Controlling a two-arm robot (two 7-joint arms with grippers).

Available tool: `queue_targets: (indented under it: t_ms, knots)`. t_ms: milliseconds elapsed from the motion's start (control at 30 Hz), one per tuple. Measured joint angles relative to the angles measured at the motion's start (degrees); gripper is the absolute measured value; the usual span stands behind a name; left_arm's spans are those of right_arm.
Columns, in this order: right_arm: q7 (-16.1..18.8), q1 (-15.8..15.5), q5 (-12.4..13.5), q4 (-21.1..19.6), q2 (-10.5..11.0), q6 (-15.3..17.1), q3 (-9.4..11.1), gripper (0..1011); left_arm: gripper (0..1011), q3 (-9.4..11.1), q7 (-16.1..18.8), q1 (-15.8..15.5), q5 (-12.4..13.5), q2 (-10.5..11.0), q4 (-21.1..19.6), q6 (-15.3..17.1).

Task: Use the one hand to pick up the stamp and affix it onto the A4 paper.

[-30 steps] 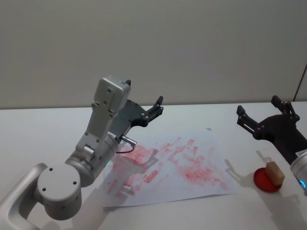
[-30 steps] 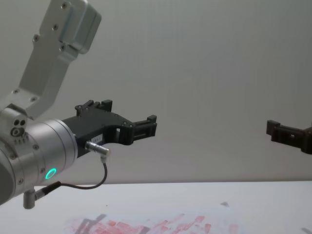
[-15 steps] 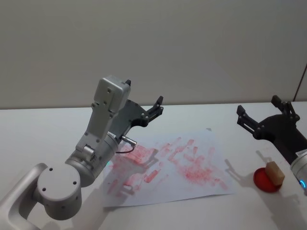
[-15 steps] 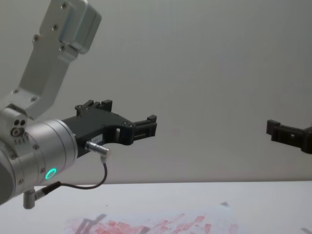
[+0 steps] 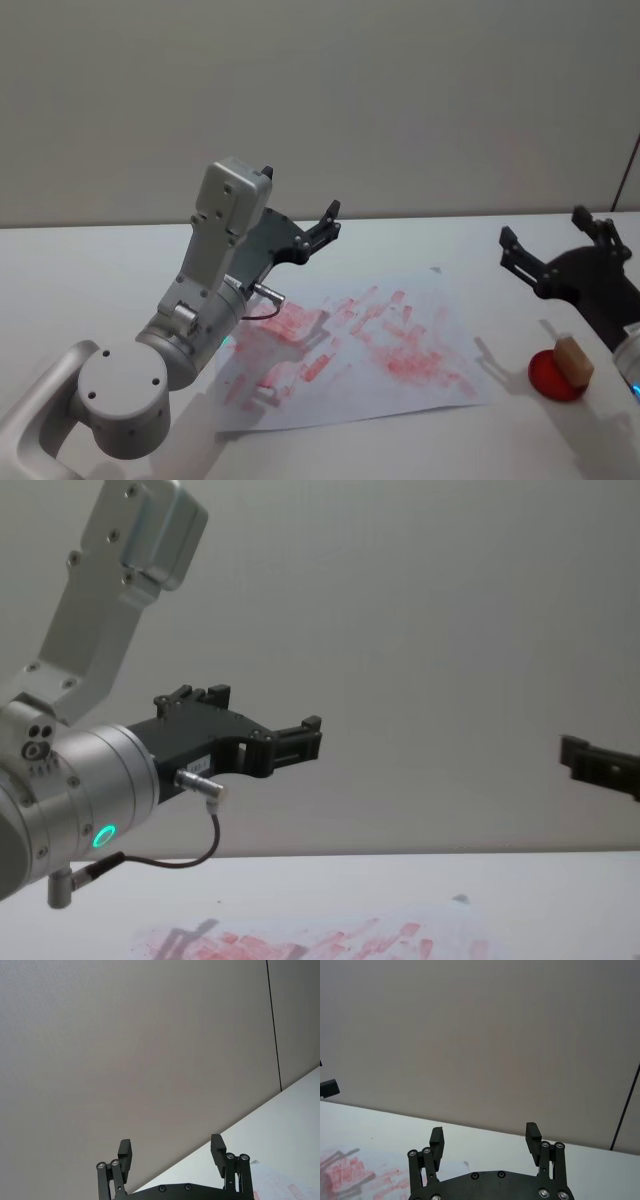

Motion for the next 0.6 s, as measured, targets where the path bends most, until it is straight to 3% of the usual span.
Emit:
queue_targets:
  t_ms: [400,600]
  knots:
    - [-5.5,-10.2,4.1,-5.8,5.1,0.5,2.0,1001,1001,0.0,0.0,0.0,0.0,0.0,0.0,0.0]
    - [-8.4,-13.8,4.8,-7.7,7.0,1.9,3.0,1001,1001,0.0,0.0,0.0,0.0,0.0,0.0,0.0]
